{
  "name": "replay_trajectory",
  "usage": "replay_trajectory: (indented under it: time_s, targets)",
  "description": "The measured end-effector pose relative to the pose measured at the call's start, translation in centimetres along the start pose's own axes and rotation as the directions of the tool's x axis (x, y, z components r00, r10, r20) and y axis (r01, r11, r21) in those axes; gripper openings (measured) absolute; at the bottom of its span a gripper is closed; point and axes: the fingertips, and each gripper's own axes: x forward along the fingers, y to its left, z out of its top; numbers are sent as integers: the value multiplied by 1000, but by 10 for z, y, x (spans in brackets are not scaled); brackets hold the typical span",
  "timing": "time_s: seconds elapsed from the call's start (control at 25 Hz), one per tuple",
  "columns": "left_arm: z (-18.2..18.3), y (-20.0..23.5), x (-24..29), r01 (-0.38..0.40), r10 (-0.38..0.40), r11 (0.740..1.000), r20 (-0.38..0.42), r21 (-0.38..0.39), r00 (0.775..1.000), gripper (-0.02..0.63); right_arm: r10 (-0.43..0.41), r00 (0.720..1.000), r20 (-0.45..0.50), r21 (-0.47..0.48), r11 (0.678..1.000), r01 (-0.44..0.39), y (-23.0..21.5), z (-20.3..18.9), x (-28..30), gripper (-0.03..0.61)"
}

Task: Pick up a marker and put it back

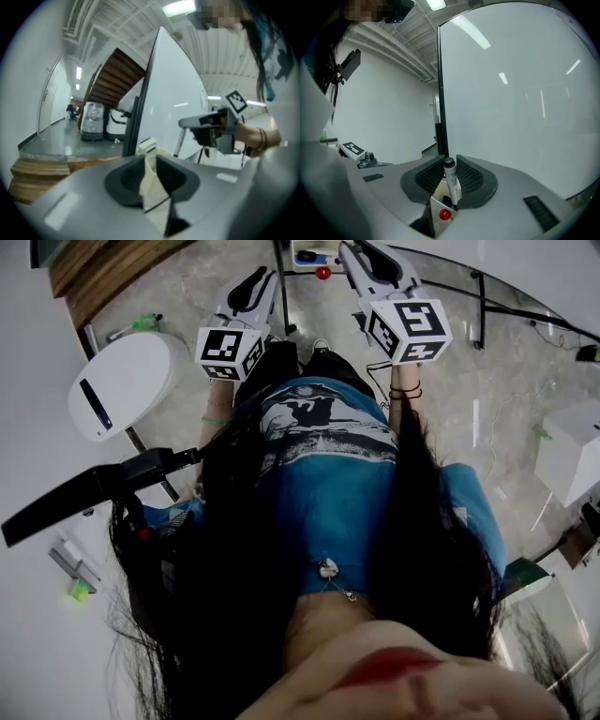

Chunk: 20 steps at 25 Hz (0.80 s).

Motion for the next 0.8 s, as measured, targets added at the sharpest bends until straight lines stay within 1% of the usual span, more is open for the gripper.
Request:
replay_trajectory:
  time_s: [0.08, 0.2, 0.24, 0.32, 0.4, 0.52, 0.64, 0.8]
  targets:
    - [4, -4, 3, 17, -17, 1000, 2, -7, 1000, 61, 1, 1000, 24, 28, 1000, -2, -4, 6, -4, 86]
    - [9, -9, 4, 35, -35, 999, 18, -11, 999, 58, -1, 999, 34, 46, 999, 0, -8, 8, -7, 86]
    - [12, -9, 4, 33, -32, 999, 27, -7, 999, 49, -3, 999, 35, 47, 999, 1, -9, 8, -7, 86]
    - [16, -6, 3, 22, -21, 1000, 46, -8, 999, 9, -1, 999, 35, 49, 999, 0, -9, 8, -5, 86]
    - [19, -2, 2, 13, -12, 1000, 57, -15, 998, -5, 2, 999, 35, 51, 999, -4, -10, 8, -3, 86]
    - [22, 2, 1, 0, 0, 1000, 64, -11, 998, -5, 6, 999, 34, 53, 999, -8, -9, 8, -2, 86]
    - [23, 5, -2, -8, 10, 1000, 81, -28, 997, -5, 9, 999, 31, 51, 999, -10, -8, 7, 0, 85]
    - [22, 5, -1, -8, 10, 999, 75, -31, 997, -5, 6, 1000, 19, 34, 999, -7, -9, 6, 2, 86]
